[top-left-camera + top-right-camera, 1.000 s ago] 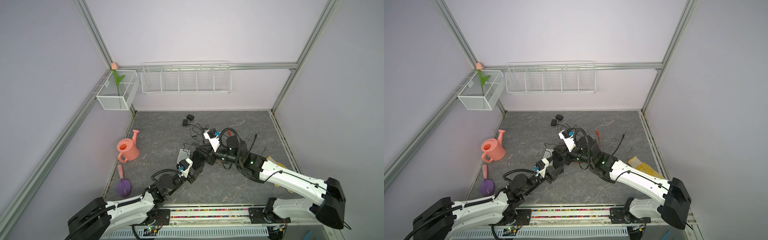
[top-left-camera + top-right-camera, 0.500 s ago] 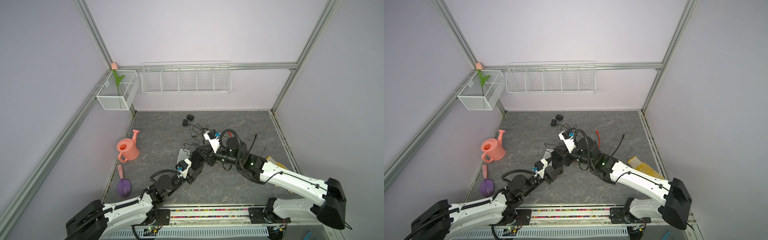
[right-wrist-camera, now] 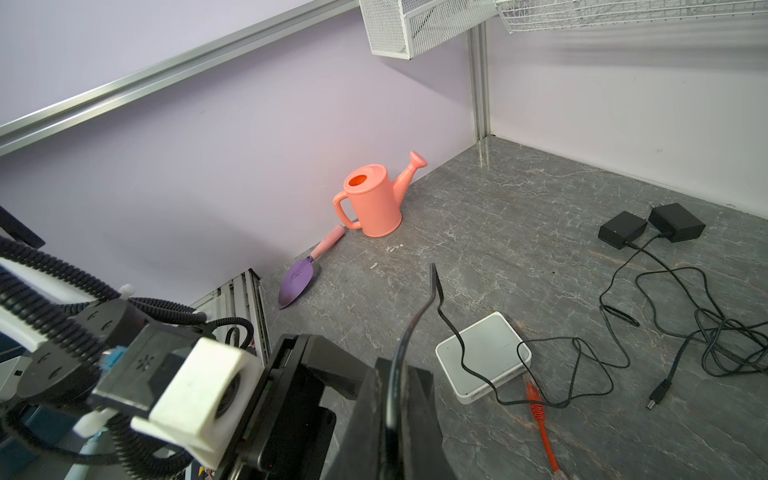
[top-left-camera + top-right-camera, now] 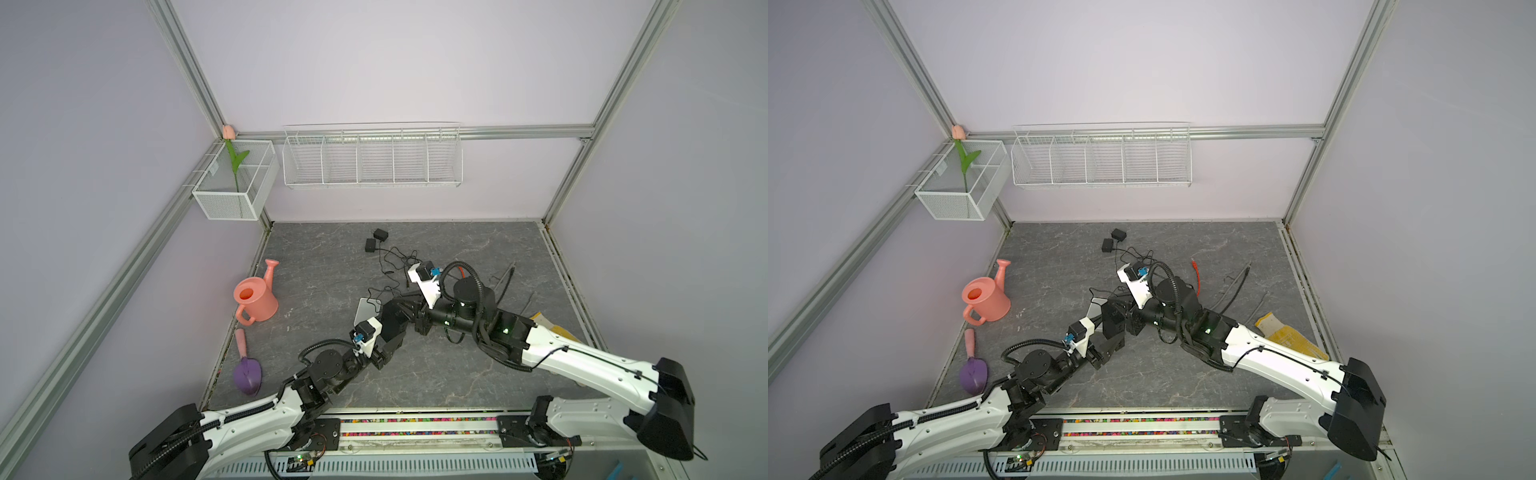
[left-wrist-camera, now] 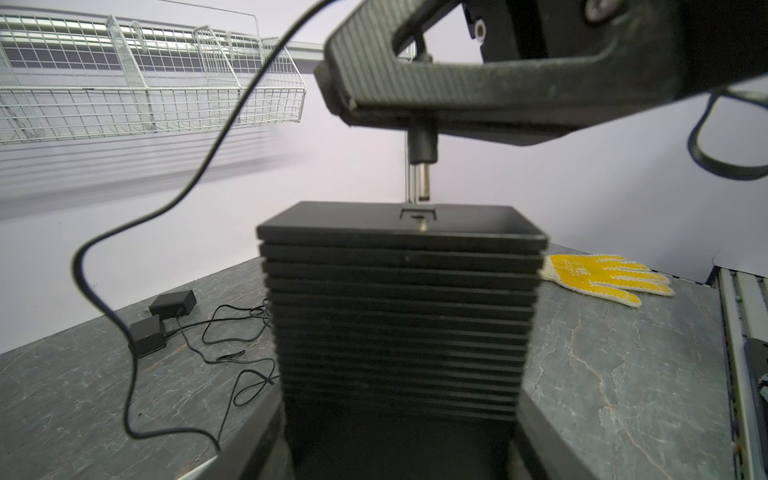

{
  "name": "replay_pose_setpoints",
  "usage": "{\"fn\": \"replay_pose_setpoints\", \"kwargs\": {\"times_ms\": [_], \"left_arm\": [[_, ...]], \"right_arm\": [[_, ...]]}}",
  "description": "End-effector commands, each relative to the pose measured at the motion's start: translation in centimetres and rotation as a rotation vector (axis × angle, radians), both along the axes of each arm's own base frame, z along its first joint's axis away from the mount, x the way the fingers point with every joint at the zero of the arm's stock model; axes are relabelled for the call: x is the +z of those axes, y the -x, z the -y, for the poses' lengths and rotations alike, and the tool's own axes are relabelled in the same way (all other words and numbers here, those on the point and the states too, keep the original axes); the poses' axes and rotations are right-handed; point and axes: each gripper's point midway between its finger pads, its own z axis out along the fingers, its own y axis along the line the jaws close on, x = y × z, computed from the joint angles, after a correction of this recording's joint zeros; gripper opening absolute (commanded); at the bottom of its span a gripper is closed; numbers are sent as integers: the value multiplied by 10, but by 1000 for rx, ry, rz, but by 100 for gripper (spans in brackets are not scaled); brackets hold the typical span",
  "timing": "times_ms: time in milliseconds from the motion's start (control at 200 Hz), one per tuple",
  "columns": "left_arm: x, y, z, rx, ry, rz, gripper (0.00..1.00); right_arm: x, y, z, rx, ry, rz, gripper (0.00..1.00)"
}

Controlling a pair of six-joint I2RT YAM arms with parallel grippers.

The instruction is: Insert the plug into the switch port

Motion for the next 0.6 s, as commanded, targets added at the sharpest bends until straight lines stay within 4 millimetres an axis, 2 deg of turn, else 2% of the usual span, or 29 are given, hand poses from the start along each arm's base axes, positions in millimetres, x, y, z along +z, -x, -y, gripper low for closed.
{"fn": "replay_pose_setpoints", "kwargs": {"times_ms": [0,595], "left_arm": [[14,-2,-1,9,36,18,0],[17,-2,0,8,35,9,0]], "right_arm": [[-3,5,4,-8,3,-9,6],[-14,9,0,-10,17,-20,7]]}}
